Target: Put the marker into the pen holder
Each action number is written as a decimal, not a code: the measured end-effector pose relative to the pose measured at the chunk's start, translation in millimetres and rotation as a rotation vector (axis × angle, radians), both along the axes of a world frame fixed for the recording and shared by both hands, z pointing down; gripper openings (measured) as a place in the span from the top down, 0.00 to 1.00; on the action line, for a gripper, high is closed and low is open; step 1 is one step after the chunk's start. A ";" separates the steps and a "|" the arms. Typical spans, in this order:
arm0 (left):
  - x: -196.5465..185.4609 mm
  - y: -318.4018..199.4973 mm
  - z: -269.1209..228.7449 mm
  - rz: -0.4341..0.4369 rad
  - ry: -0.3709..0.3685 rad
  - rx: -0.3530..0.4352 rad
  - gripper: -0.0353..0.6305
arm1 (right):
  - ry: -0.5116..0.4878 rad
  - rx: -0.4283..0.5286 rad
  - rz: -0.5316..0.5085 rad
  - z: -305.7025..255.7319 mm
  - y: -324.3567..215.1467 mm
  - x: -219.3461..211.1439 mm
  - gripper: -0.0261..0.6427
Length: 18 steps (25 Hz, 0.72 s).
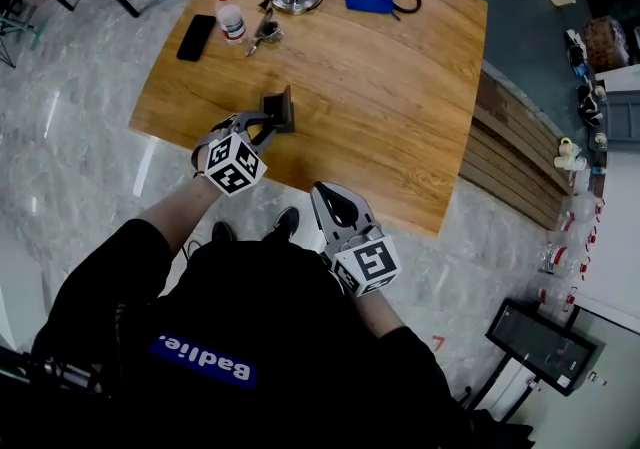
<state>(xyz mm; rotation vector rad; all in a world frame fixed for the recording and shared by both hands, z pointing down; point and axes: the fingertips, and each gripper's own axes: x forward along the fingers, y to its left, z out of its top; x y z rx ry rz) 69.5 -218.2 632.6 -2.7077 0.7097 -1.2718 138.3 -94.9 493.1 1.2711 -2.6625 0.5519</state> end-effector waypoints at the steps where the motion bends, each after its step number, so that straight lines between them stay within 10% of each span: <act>1: -0.2 2.1 -3.6 0.004 0.010 0.002 0.85 | 0.000 0.002 -0.001 -0.9 0.1 -2.8 0.95; 18: -36.1 108.8 -130.1 0.093 0.371 -0.007 0.85 | 0.023 0.064 -0.017 -28.7 23.8 -69.6 0.95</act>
